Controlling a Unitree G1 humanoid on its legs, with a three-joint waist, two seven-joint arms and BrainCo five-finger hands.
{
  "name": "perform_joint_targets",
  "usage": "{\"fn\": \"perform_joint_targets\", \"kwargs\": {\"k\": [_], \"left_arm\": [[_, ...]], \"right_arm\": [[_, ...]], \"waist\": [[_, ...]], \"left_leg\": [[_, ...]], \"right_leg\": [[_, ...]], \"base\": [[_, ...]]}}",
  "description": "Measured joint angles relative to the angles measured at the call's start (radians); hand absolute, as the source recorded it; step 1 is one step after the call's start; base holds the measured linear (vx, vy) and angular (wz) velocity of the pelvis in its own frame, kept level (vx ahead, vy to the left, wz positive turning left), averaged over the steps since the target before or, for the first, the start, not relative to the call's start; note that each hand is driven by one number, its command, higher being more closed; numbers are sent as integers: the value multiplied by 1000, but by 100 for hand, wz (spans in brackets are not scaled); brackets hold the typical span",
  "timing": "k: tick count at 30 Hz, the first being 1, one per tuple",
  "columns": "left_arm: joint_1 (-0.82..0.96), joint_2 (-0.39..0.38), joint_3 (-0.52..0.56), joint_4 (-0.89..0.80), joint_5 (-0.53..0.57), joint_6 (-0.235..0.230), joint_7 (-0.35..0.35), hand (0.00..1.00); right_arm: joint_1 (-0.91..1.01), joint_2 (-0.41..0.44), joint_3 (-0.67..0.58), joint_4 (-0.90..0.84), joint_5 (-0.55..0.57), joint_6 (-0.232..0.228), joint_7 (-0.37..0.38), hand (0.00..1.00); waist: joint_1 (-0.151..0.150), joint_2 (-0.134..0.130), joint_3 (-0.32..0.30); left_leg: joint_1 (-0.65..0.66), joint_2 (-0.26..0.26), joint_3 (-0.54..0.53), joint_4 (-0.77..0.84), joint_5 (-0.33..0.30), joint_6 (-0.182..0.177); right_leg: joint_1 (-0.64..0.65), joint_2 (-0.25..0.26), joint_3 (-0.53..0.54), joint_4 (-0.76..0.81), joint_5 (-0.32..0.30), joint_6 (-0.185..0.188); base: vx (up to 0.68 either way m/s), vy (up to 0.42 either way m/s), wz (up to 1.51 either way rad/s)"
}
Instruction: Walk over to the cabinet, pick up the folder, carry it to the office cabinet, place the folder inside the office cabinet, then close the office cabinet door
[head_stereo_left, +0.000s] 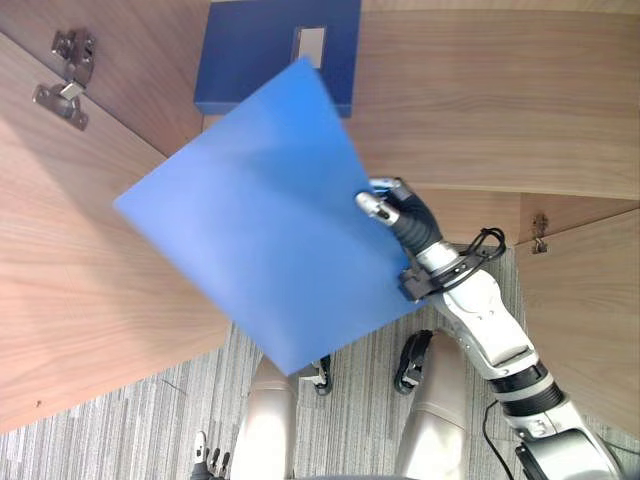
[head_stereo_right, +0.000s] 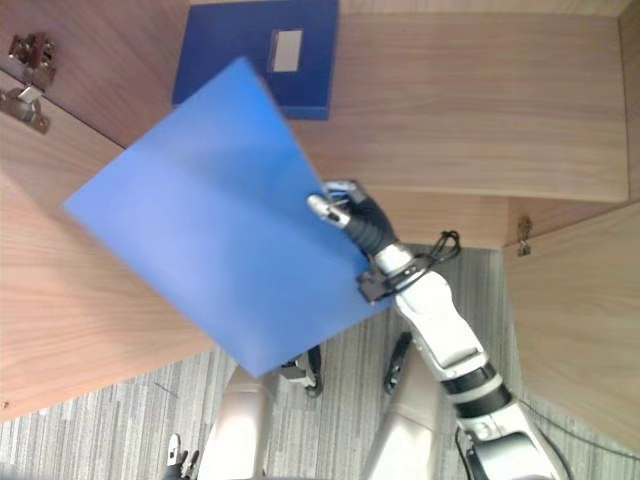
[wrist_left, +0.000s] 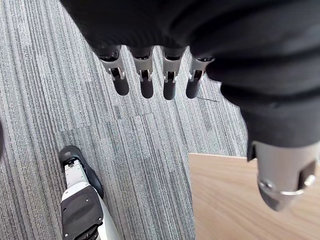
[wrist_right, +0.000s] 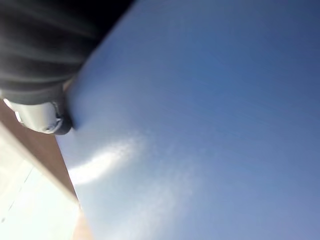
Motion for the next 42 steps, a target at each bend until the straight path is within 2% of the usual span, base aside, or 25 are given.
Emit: {"fn": "perform_joint_targets", "kwargs": {"k": [1,4,7,14,16,18,19,20,26,28,31,33,42], "left_arm": [[0,1,-6,0,-7,2,2,0],[-5,9,-19,-8,-27,11,22,0],[-16,12,-24,-26,-30,13,42,0],[-69,12,-15,-31,-32,21,81,0],[-84,9,-3,-28,-32,21,96,0],[-98,3,17,-27,-32,21,105,0],[-102,3,19,-27,-32,22,107,0],[-109,2,24,-25,-32,23,109,0],[-135,-3,67,13,-22,29,136,0],[-136,-5,89,24,-19,30,148,0],[-159,-8,117,45,-18,31,170,0],[-183,-11,135,53,-6,39,176,0],[-248,-24,214,53,25,42,196,0]], "right_arm": [[0,0,-15,34,108,0,-17,100],[-6,16,-84,74,291,0,-54,100],[-47,20,-132,128,417,0,-83,100],[-152,36,-237,216,580,-2,-146,100],[-177,69,-278,216,663,-22,-165,100],[-234,118,-338,216,780,-81,-191,100],[-248,126,-354,216,805,-89,-199,100],[-271,132,-370,219,842,-117,-219,100],[-431,192,-479,280,982,-233,-340,100],[-502,199,-515,309,995,-273,-395,100],[-564,201,-557,338,995,-304,-455,100],[-598,201,-583,368,995,-323,-484,100],[-712,217,-777,464,1036,-332,-589,100]], "waist": [[0,0,0],[2,4,2],[3,10,5],[14,34,23],[15,36,24],[15,36,24],[15,36,24],[18,36,24],[30,36,24],[32,36,24],[40,36,24],[46,36,24],[58,38,26]], "left_leg": [[-2,2,-2,4,-1,-2],[-10,7,-4,24,-7,0],[-26,10,-5,42,-11,3],[-72,16,-10,79,-11,4],[-73,16,-11,79,-11,4],[-73,16,-11,79,-11,4],[-73,16,-11,79,-11,4],[-72,16,-11,79,-11,4],[-72,16,-13,70,-10,4],[-75,17,-16,68,-10,4],[-79,17,-22,68,-10,4],[-81,17,-26,69,-10,4],[-113,12,-56,79,1,-5]], "right_leg": [[0,1,-1,3,0,0],[-6,2,-2,20,-2,-4],[-22,1,1,37,-4,-6],[-69,4,7,71,-6,-10],[-70,4,7,71,-6,-10],[-69,5,7,71,-6,-10],[-69,5,7,71,-6,-10],[-68,5,7,71,-6,-10],[-67,6,4,62,-5,-11],[-67,7,0,59,-5,-11],[-66,9,-3,58,-5,-11],[-64,9,-6,57,-5,-10],[-68,3,-31,58,-6,-11]], "base": [[0,0,0],[0,0,0],[-23,-13,1],[-8,-5,1],[0,0,0],[0,0,0],[0,0,0],[0,0,0],[18,-3,0],[38,-4,1],[38,-5,3],[14,-3,2],[-5,-4,6]]}}
